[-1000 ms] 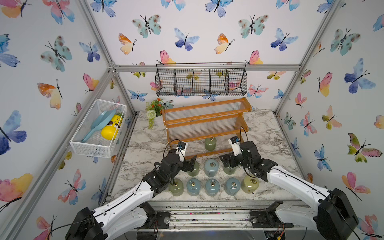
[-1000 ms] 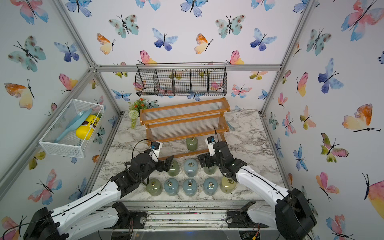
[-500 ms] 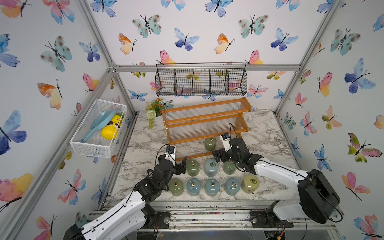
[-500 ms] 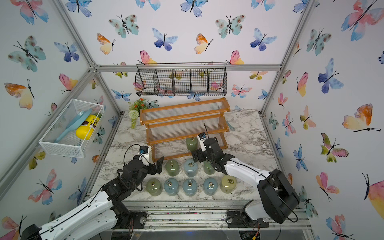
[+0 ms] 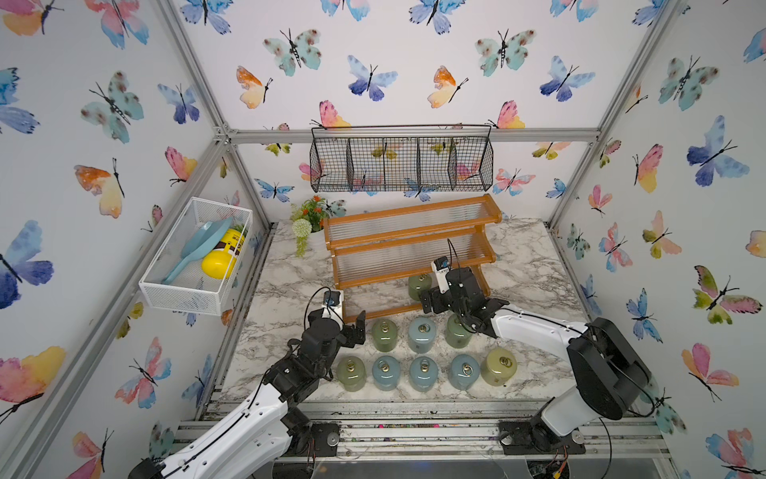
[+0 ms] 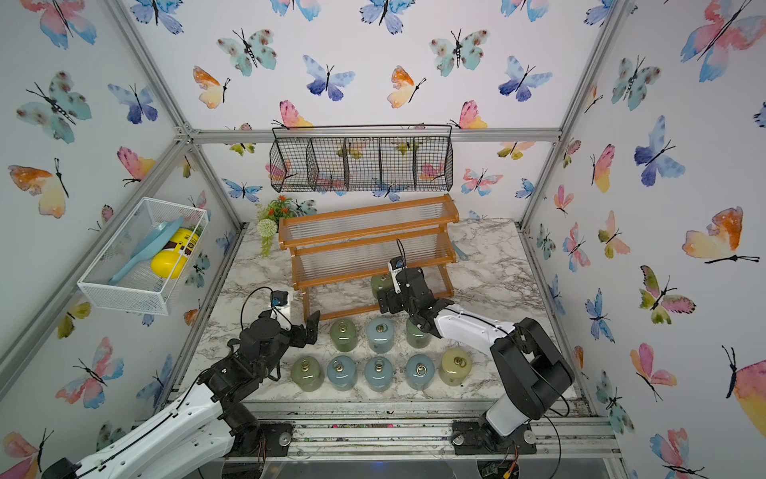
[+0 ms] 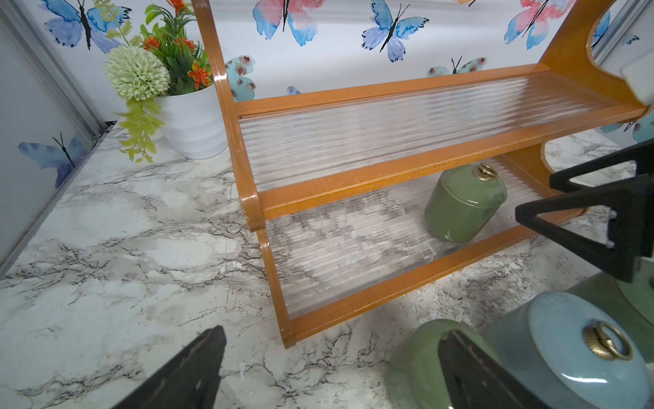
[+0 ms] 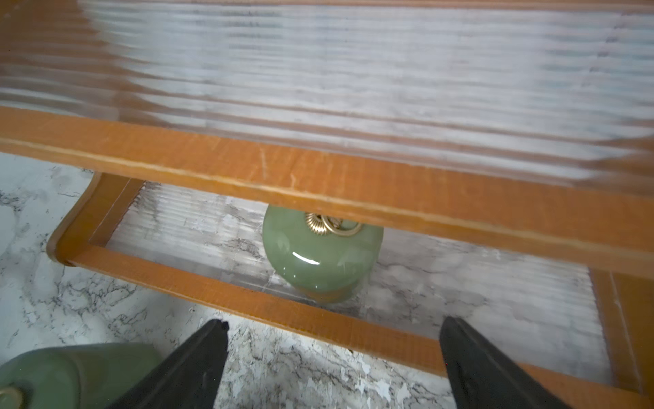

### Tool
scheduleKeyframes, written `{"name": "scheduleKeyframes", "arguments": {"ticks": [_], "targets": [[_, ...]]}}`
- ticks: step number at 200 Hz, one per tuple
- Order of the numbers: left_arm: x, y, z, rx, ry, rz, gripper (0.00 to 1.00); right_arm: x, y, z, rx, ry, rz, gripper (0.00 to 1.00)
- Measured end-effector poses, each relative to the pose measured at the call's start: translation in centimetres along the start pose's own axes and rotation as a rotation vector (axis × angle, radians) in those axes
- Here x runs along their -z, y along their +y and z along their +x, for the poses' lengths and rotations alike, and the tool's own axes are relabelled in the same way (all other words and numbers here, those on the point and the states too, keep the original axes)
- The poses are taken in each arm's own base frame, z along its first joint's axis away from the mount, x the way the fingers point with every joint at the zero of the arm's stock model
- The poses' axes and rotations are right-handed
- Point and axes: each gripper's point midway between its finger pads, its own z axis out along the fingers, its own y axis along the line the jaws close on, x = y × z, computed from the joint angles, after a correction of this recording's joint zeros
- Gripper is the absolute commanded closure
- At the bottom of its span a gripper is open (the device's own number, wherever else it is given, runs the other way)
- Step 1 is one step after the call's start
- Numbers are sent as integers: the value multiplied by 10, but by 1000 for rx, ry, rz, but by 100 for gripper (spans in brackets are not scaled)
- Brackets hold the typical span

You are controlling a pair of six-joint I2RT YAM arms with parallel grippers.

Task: Remove the tea canisters from the shelf
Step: Pick up the tea canister from the shelf.

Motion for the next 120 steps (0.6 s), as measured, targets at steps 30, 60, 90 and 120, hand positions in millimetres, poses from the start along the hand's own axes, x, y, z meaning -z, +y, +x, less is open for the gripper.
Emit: {"name": "scheduleKeyframes", "arguments": {"ticks": [30,60,90,120], "targets": [[2,2,0,3,-5,1,2,-10,3,-3,7,-1,1,1],[2,3,0,4,-4,-1,2,-20,4,-6,9,-2,1,1],[3,4,2,1,-1,-2,2,-26,5,-5,10,2,2,1],[3,5,4,-7,2,-4,2,-33,5,0,12,13,4,1]]}}
